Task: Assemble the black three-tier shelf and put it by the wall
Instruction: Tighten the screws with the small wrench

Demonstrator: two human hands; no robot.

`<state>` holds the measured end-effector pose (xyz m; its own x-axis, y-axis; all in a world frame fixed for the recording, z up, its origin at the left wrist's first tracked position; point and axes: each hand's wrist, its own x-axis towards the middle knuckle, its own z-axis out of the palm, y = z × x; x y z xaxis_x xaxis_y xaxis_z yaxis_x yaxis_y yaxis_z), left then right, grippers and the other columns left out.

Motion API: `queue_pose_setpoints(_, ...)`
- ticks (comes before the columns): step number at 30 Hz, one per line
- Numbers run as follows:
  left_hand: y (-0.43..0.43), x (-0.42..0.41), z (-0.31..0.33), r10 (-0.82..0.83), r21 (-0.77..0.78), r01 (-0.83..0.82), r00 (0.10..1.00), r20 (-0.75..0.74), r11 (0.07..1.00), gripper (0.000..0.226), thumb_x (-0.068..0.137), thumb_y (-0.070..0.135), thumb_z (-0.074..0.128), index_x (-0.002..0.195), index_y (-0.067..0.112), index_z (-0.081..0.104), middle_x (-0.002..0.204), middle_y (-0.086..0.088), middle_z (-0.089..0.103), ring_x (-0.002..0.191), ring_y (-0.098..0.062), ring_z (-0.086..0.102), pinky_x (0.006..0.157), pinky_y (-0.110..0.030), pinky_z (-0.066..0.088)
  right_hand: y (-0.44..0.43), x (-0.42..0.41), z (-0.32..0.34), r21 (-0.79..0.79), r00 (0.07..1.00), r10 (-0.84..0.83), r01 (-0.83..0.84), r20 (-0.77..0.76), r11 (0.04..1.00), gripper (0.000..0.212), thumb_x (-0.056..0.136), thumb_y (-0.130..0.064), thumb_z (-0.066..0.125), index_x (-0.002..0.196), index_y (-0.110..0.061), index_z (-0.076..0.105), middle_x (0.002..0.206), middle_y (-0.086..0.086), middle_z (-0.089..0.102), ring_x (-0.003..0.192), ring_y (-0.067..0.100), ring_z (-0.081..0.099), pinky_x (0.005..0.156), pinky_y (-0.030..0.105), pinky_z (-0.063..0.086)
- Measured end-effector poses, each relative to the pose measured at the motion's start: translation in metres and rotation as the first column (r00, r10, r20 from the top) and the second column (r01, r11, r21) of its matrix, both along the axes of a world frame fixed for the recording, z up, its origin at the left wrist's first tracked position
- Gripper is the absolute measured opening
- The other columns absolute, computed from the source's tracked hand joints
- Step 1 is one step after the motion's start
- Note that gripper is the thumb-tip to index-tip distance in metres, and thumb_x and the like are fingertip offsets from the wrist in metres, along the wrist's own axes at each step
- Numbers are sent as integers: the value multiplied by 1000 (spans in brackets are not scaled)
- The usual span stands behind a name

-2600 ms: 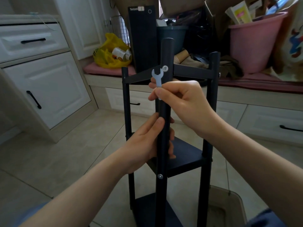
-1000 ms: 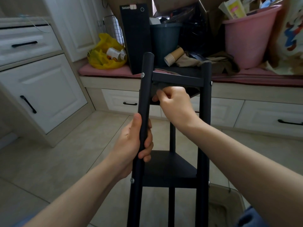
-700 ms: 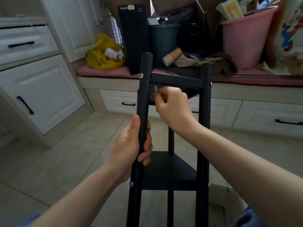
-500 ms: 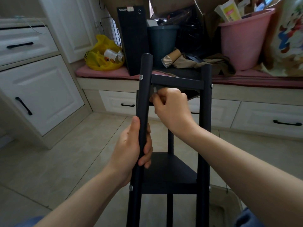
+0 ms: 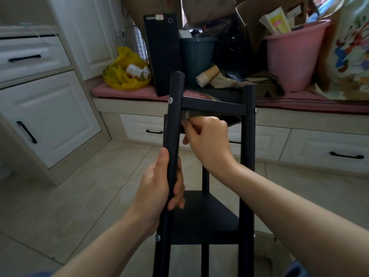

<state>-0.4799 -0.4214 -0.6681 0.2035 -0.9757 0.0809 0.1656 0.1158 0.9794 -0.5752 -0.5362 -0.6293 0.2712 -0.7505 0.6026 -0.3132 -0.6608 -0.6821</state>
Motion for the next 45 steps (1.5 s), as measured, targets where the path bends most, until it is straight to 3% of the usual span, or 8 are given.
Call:
queue_pose_setpoints(6, 2, -1, 1, -6, 4, 6, 1000, -1, 1000, 57, 86, 74, 41, 78, 22, 63, 52, -2, 41, 34, -12, 33, 41, -27, 42, -4, 8, -8, -4, 997, 37, -37, 60, 999, 25, 99, -19, 59, 83, -8, 75, 76, -2, 74, 71, 5, 70, 75, 29, 56)
queue_pose_setpoints(11, 1, -2, 0, -4, 1, 4, 1000, -14, 1000, 57, 84, 76, 43, 78, 23, 64, 51, -2, 40, 33, -12, 31, 40, -27, 41, -8, 16, -11, -28, 990, 37, -33, 136, 999, 31, 97, -17, 61, 66, -17, 63, 58, -18, 58, 59, -5, 61, 61, 13, 48)
queue_pose_setpoints(13, 1, -2, 0, 7, 3, -6, 1000, -17, 1000, 57, 84, 76, 43, 78, 23, 64, 52, -2, 40, 32, -12, 30, 40, -28, 41, -8, 19, -11, -17, 990, 33, -31, 137, 999, 30, 97, -18, 61, 67, -20, 63, 56, -23, 52, 55, -7, 57, 59, 14, 46)
queue_pose_setpoints(17, 1, -2, 1, 36, 11, -36, 999, -14, 999, 58, 85, 76, 42, 77, 23, 64, 51, -3, 40, 32, -12, 30, 40, -27, 41, -8, 20, -11, 17, 993, 33, -35, 111, 999, 30, 99, -20, 58, 72, -13, 68, 63, -11, 66, 54, -7, 60, 58, 20, 52)
queue_pose_setpoints(22, 2, -3, 3, 48, 22, -48, 999, -7, 999, 60, 85, 78, 42, 74, 23, 65, 50, -3, 40, 32, -13, 31, 40, -28, 41, -4, 8, -4, 81, 999, 32, -33, 6, 996, 32, 98, -22, 52, 72, -11, 68, 58, 1, 66, 55, 18, 64, 61, 41, 55)
queue_pose_setpoints(30, 2, -10, 4, 28, 31, -28, 999, -22, 999, 58, 83, 73, 42, 75, 21, 65, 51, -5, 39, 33, -14, 30, 40, -28, 41, -3, -15, 4, 42, 1000, 0, 1, -5, 999, 33, 95, -20, 55, 64, -12, 64, 52, 2, 58, 49, 21, 56, 53, 41, 50)
queue_pose_setpoints(35, 1, -10, 4, 35, 28, -34, 999, -24, 999, 62, 87, 80, 44, 75, 22, 65, 51, -4, 39, 32, -13, 30, 40, -28, 41, -2, -18, 5, 11, 999, 14, -14, -44, 1000, 32, 96, -22, 56, 69, -11, 68, 53, 1, 60, 49, 19, 57, 53, 39, 50)
queue_pose_setpoints(45, 1, -9, 4, 27, 13, -27, 999, -23, 1000, 54, 83, 71, 43, 75, 22, 64, 50, -4, 40, 32, -12, 30, 40, -27, 40, -4, -15, 7, 30, 998, 15, -13, -63, 999, 34, 95, -21, 54, 65, -11, 66, 53, 2, 61, 51, 21, 60, 58, 41, 54)
